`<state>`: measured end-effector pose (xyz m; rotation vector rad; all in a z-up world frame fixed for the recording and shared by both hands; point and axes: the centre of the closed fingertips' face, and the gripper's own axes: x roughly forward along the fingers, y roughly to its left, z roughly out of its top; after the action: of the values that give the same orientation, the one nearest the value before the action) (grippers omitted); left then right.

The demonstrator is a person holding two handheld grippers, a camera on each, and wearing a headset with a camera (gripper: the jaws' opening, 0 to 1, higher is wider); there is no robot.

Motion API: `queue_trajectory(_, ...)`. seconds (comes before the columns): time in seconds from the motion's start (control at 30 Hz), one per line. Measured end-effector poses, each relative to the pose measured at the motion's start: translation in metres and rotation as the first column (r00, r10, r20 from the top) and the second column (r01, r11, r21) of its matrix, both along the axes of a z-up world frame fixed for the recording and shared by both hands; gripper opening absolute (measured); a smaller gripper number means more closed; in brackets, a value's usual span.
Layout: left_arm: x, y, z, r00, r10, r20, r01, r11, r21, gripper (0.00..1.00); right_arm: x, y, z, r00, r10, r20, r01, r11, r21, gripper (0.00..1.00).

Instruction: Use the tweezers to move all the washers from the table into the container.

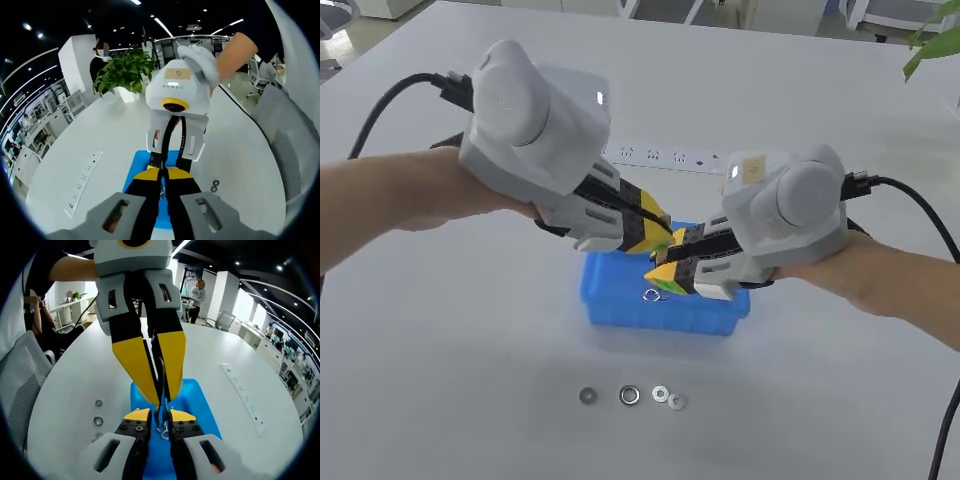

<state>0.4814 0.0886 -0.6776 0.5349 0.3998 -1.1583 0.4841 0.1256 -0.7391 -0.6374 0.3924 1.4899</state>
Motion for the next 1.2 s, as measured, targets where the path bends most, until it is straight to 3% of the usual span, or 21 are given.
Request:
queue_trajectory(0.3, 0.002, 0.004, 0.012, 0.999, 0.024, 0.027, -0.023, 1.000, -0.005, 0.06, -0.006, -0.007, -0.001, 1.000, -0.012, -0.005, 0.012, 1.000, -0.020, 0.27)
queue_trajectory(0.43, 0.000, 0.005, 0.016, 0.999, 0.021, 0.033, -0.021, 1.000, -0.004, 0.06, -0.004, -0.012, -0.001, 0.999, -0.028, 0.020, 0.028, 0.999, -0.038, 0.29)
queue_trajectory(0.63, -0.003, 0.005, 0.024, 0.999, 0.022, 0.044, -0.022, 1.000, -0.005, 0.06, 0.000, -0.019, 0.011, 0.996, -0.084, 0.032, 0.084, 0.996, -0.005, 0.37)
queue_trajectory(0.73, -0.005, 0.006, 0.027, 0.998, 0.021, 0.051, -0.021, 1.000, 0.007, 0.06, 0.004, -0.022, 0.019, 0.992, -0.082, 0.098, 0.080, 0.997, 0.024, 0.40)
queue_trajectory(0.9, -0.014, 0.011, 0.034, 0.997, 0.017, 0.070, -0.019, 1.000, 0.022, 0.06, 0.003, -0.029, 0.023, 0.988, -0.125, 0.095, 0.123, 0.992, 0.029, 0.51)
queue_trajectory(1.2, -0.036, 0.017, 0.044, 0.997, 0.021, 0.078, -0.023, 0.999, 0.026, 0.06, -0.019, -0.042, 0.031, 0.983, -0.175, 0.048, 0.173, 0.984, 0.043, 0.63)
